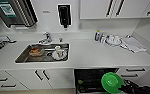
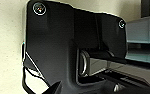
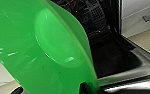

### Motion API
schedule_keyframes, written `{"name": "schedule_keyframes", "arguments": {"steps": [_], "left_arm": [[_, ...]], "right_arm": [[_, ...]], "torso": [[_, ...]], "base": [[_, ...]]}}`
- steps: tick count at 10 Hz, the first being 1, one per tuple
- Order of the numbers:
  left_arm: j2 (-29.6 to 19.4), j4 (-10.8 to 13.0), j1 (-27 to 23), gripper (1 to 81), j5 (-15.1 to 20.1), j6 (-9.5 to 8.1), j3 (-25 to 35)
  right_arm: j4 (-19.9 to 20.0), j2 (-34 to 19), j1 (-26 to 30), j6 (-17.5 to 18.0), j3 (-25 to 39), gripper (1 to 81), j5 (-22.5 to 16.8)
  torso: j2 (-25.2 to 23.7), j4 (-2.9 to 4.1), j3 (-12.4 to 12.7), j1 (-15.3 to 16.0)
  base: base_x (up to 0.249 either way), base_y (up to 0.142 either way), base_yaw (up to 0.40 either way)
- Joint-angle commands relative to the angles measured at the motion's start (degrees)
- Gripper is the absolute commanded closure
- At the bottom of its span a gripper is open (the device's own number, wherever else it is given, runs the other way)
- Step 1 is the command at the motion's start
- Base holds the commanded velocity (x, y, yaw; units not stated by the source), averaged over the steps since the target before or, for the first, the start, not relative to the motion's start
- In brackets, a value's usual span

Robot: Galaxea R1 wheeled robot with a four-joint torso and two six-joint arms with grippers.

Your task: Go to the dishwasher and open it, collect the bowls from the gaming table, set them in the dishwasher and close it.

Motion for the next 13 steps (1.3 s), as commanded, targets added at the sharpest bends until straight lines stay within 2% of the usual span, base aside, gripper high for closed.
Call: {"name": "schedule_keyframes", "arguments": {"steps": [1, 5, 12, 13], "left_arm": [[-0.1, 0.6, 0.3, 1.0, 0.9, 0.2, -0.5], [0.6, 0.6, 1.5, 1.0, -0.2, 0.21, -1.2], [0.3, 0.5, 1.7, 1.0, -0.2, 0.21, -1.3], [0.2, 0.5, 1.7, 1.0, -0.2, 0.21, -1.3]], "right_arm": [[2.4, -1.0, 8.8, 0.1, -3.4, 81.1, -0.4], [2.8, -0.1, 12.0, 0.1, -4.6, 81.1, -0.6], [4.5, 1.7, 16.0, 0.1, -5.8, 81.1, -0.9], [4.5, 2.1, 16.0, 0.1, -6.1, 1.0, -0.9]], "torso": [[0.0, 0.0, 0.0, 0.0], [0.0, 0.0, 0.0, 0.0], [0.0, 0.0, 0.0, 0.0], [0.0, 0.0, 0.0, 0.0]], "base": [[0.0, 0.0, 0.0], [0.0, 0.0, 0.0], [0.0, 0.0, 0.0], [0.0, 0.0, 0.0]]}}
